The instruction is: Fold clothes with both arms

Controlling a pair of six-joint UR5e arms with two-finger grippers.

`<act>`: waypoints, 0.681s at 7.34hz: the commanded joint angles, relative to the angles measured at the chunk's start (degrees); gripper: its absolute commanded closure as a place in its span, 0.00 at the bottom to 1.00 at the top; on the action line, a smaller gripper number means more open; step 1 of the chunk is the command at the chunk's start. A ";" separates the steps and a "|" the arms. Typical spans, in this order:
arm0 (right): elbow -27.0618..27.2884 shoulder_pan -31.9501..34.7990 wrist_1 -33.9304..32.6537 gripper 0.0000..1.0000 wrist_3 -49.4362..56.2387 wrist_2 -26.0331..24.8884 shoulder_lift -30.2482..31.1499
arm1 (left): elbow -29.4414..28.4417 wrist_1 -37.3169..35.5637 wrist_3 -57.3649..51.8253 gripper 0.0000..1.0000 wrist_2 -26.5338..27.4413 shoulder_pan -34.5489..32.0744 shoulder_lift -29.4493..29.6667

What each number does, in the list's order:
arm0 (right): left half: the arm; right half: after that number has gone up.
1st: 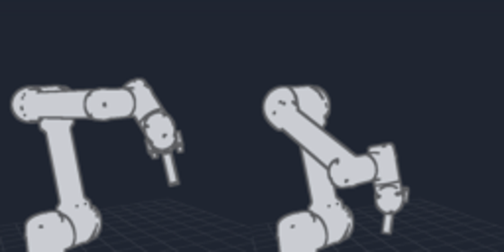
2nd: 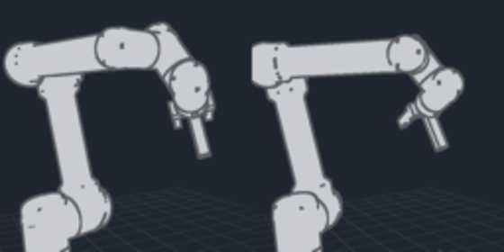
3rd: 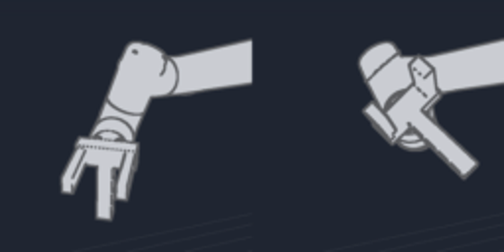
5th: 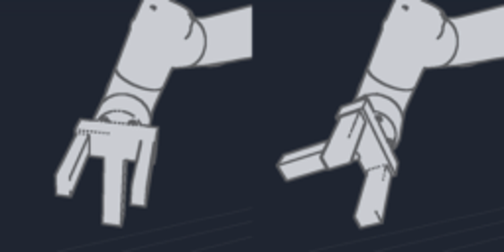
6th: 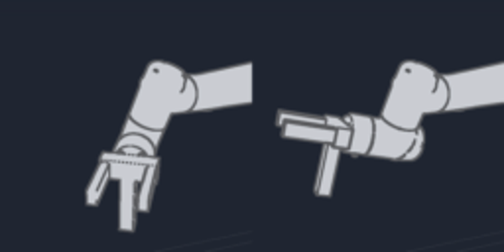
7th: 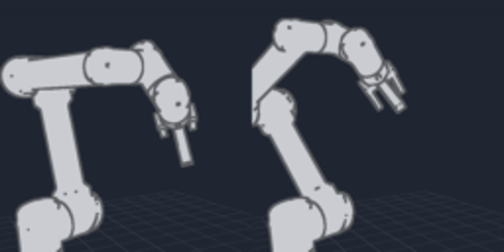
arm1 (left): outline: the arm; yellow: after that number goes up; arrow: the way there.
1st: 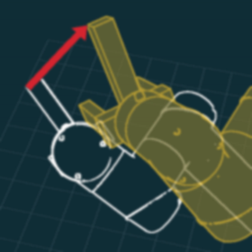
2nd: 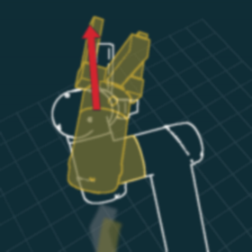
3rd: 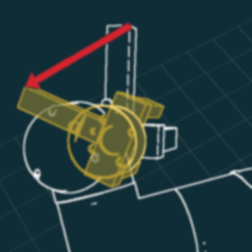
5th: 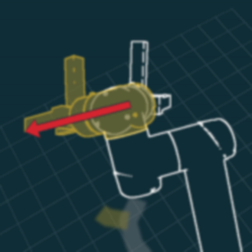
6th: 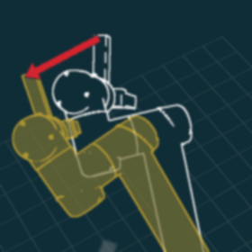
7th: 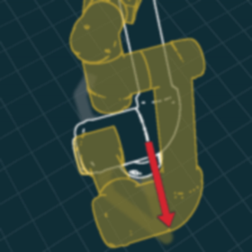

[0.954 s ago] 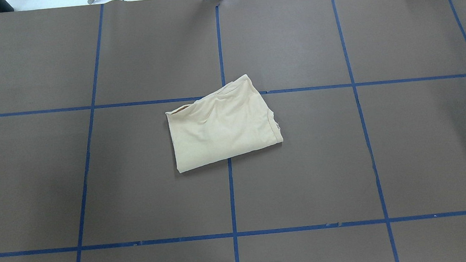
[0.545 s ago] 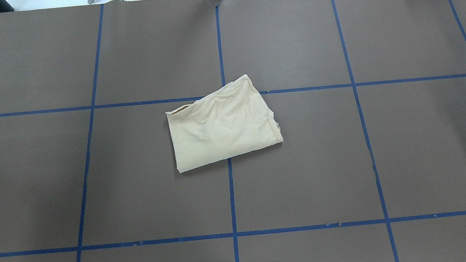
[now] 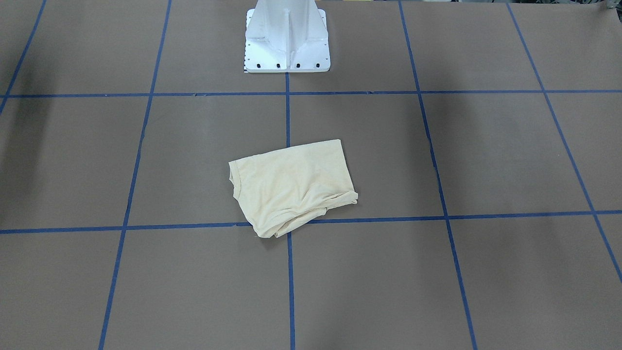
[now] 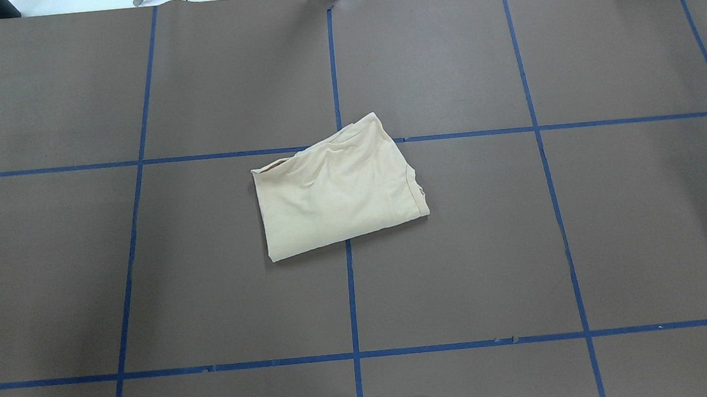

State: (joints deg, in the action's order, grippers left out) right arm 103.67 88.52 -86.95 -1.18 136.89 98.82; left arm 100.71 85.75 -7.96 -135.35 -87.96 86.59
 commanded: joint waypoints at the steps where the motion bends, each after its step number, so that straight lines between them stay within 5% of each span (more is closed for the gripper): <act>1: -0.14 -0.02 0.02 0.00 -0.14 0.13 0.06 | 1.50 -0.06 -0.04 0.00 4.01 0.16 -0.37; 5: -0.14 -0.02 0.20 0.00 -0.23 0.22 0.06 | 1.86 0.03 -0.04 0.00 4.57 0.16 -0.37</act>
State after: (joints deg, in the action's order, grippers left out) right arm 103.54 88.51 -86.79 -1.40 137.09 98.88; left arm 102.53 85.77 -8.00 -130.79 -87.81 86.25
